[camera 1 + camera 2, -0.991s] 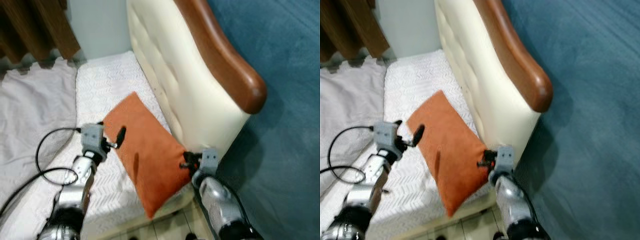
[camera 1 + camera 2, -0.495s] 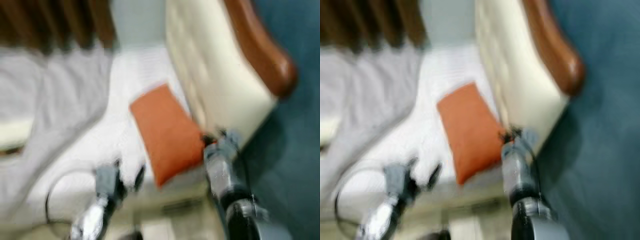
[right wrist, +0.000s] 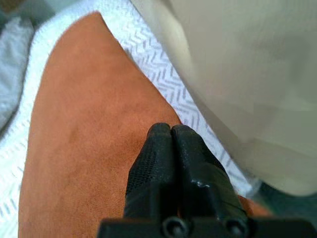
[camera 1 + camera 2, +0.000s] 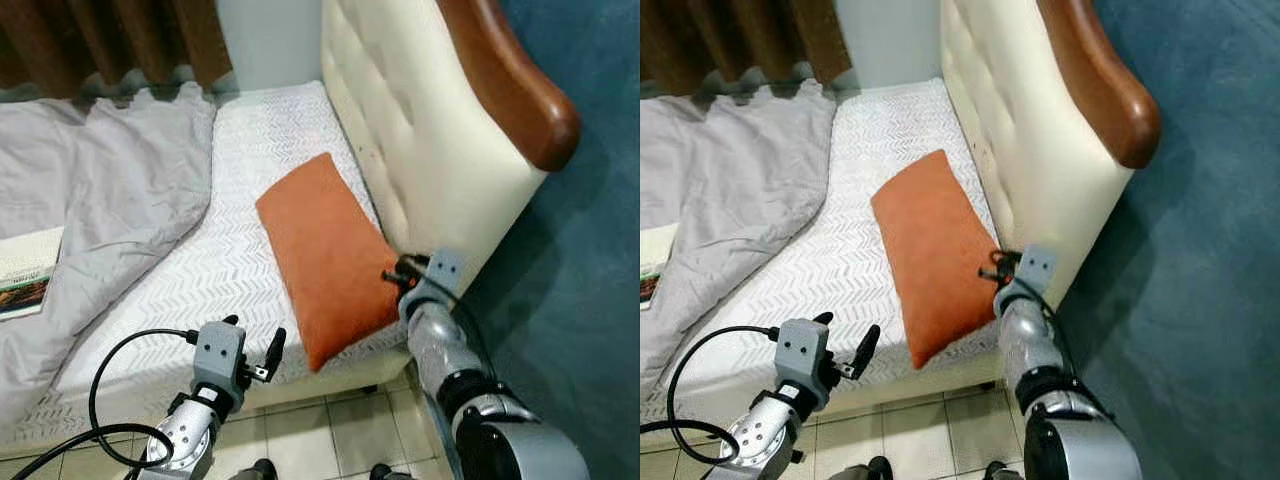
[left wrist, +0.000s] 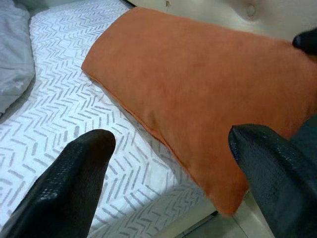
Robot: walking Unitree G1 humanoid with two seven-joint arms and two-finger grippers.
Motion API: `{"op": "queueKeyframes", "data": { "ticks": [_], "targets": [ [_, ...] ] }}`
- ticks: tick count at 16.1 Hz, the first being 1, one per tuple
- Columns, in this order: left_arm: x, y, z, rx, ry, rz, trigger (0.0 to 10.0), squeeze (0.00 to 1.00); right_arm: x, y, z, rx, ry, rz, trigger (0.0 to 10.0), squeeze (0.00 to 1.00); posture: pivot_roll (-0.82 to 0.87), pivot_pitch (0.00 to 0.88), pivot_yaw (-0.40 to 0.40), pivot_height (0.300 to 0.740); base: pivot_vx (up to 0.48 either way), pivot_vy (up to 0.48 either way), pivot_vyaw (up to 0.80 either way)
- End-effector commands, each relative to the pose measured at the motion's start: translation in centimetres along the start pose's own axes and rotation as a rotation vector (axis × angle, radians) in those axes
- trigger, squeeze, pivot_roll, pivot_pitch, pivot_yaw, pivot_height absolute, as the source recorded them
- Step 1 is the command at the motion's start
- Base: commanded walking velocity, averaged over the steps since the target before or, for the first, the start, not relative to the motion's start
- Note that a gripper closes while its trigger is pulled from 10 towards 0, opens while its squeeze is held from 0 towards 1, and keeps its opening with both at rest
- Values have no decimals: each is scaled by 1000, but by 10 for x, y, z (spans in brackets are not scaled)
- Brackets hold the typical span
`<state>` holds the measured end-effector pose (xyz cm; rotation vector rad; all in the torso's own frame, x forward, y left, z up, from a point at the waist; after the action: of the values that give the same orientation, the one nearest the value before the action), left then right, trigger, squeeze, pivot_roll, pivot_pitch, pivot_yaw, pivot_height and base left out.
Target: Clean up the room
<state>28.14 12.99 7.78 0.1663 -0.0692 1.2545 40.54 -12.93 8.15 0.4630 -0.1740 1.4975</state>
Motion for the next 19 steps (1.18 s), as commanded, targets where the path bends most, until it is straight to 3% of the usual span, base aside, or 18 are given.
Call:
{"op": "queueKeyframes", "data": {
  "ticks": [1,3,5,6,9,11,13,15,17,19],
  "targets": [
    [-2,3,-10,43,-11,-8,10000,0,4,2,-6,5,14,20,10000,1000,-1,202,-9,740,0,0,0],
    [-1,2,-10,44,-12,-5,10000,0,3,3,-11,23,-29,21,10000,1000,3,198,-7,740,0,0,0],
    [1,1,-10,44,-21,-1,10000,0,-1,4,-20,61,-198,-16,10000,1000,7,195,-8,740,0,0,0],
    [1,1,-10,41,-24,1,10000,0,-1,4,-17,48,-199,-14,10000,1000,7,193,-9,740,0,0,0],
    [2,1,-10,38,-39,2,10000,0,11,2,10,-88,-5,68,10000,1000,6,183,-11,740,0,0,0],
    [2,1,-10,38,-43,4,10000,0,19,5,19,-158,80,131,10000,1000,4,178,-13,740,0,0,0],
    [2,2,-12,42,-44,7,10000,0,19,12,19,-190,100,166,10000,1000,2,172,-18,740,0,0,0],
    [6,7,-13,41,-15,33,10000,0,2,45,8,-234,184,229,10000,1000,-6,134,-26,740,0,0,0],
    [6,8,-8,18,-29,50,10000,0,-35,86,-17,-168,239,217,10000,1000,-17,72,-22,740,0,0,0],
    [9,2,-8,11,-45,70,10000,0,-57,100,-30,-116,273,191,10000,1000,-27,42,-13,740,0,0,0]
  ]
}}
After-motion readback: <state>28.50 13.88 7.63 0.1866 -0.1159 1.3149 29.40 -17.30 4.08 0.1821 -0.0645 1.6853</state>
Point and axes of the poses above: a point about 5 cm out from each wrist's last joint towards the gripper, its own y axis pointing back from the gripper into the wrist, its own z axis along the axis of the wrist's last joint, x = y × z, the point moved 4 cm from there along -y, pointing out of the wrist towards the gripper, and after that the axes turned 5 degrees about -y, right-handed, at the moved point
